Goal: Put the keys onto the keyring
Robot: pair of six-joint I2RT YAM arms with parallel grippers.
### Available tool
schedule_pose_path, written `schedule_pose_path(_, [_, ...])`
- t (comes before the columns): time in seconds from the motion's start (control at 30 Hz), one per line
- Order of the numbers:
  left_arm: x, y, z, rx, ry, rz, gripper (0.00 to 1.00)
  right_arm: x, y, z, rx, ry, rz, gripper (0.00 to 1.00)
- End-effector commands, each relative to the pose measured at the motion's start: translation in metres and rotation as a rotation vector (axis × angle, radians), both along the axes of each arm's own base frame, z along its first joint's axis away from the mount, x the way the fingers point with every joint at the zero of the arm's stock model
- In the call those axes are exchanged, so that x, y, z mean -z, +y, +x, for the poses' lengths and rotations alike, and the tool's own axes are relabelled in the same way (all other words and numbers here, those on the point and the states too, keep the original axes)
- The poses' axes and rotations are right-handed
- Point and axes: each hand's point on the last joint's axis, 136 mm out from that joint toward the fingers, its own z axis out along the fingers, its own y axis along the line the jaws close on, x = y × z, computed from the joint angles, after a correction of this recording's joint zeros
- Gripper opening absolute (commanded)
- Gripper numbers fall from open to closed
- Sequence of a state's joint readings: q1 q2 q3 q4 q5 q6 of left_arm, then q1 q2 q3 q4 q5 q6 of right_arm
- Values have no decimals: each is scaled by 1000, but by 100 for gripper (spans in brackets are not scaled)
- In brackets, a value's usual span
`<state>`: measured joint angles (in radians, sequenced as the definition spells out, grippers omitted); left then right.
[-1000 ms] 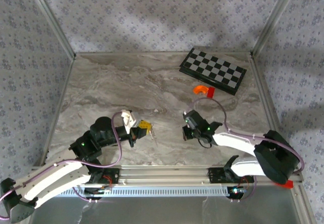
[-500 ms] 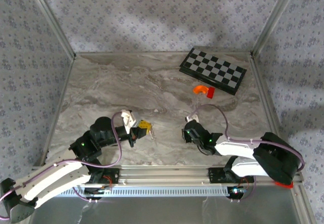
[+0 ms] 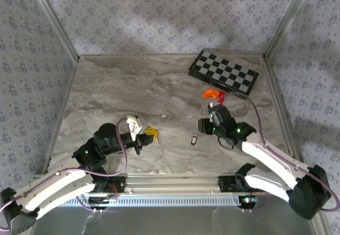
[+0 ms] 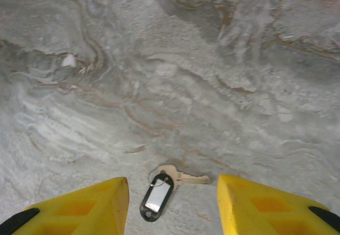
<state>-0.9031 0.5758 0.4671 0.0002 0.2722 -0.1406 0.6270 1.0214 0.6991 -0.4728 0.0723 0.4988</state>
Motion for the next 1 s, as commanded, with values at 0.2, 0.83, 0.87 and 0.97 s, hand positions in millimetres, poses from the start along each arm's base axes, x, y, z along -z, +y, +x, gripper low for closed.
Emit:
schedule_pose_path(0.2, [-15,3,1,-13,-37,-45,0,40,33,-25,-445,346,-405,46])
schedule_pose_path(0.83, [-23,9,-2,-23,-33,-72,0,88,56,-19,-655,446,-645,37])
schedule_pose_path(0.87, [-23,8,-2,-23,-34,-70,0,89,56,-19,-660,451,-652,36])
schedule_pose_path(0.97, [-23,8,-1,-24,-37,-67,0,93,57,-19,-668,455,-666,35])
